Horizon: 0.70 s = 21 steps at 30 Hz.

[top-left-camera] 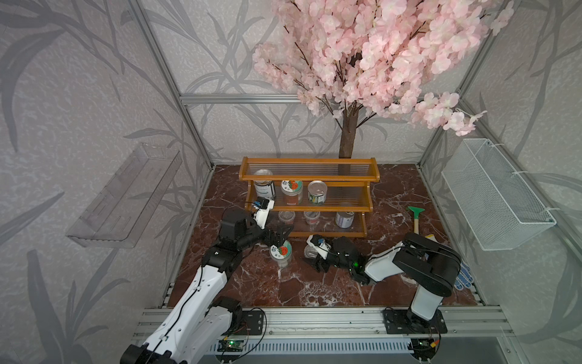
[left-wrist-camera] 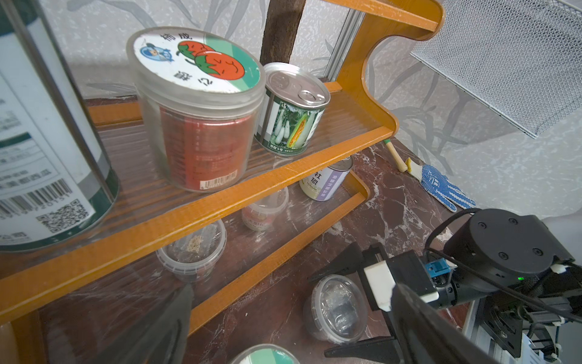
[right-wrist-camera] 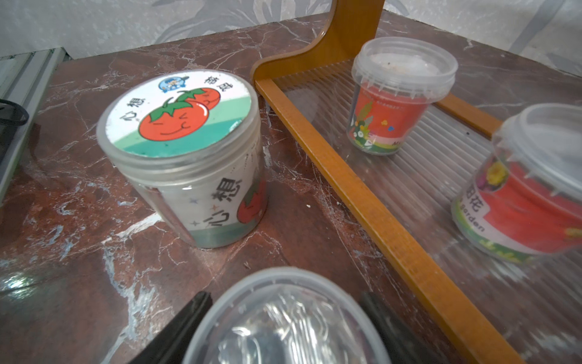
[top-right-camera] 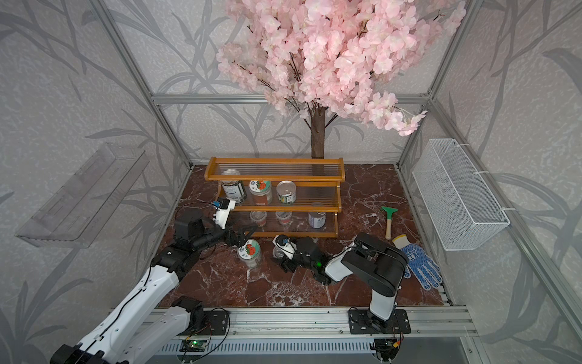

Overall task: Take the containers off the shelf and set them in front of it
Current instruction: Place the container at the center of the board.

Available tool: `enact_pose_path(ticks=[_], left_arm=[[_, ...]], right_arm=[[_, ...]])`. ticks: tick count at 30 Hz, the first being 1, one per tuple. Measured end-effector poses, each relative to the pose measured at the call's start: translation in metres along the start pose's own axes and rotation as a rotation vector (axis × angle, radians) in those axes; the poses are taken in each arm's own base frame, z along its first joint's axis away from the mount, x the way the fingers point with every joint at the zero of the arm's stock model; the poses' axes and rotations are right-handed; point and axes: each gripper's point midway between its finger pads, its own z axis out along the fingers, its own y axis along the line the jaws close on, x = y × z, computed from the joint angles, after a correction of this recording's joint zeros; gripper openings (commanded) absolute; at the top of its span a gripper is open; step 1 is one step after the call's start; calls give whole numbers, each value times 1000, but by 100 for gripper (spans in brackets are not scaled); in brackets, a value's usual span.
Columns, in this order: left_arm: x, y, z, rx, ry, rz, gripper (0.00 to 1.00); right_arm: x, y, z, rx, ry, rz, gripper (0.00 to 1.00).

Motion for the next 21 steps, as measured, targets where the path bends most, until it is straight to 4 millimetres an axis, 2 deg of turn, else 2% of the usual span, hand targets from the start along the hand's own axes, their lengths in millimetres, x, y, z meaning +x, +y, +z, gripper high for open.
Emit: enact_pose_path(ticks=[5, 9, 17, 21], left_arm=[[3, 2, 3, -1, 12, -5, 100], [6, 4, 5, -2, 24, -11, 100], [5, 4, 6, -2, 27, 8, 100], [-1, 3, 6, -1, 18, 25, 100]], right_arm=[[4, -1, -2, 6, 11, 3, 89], [-5, -1, -7, 10, -5, 1, 100], [-34, -2, -49, 47, -76, 15, 99], [-59, -10, -76, 102, -126, 33, 99]])
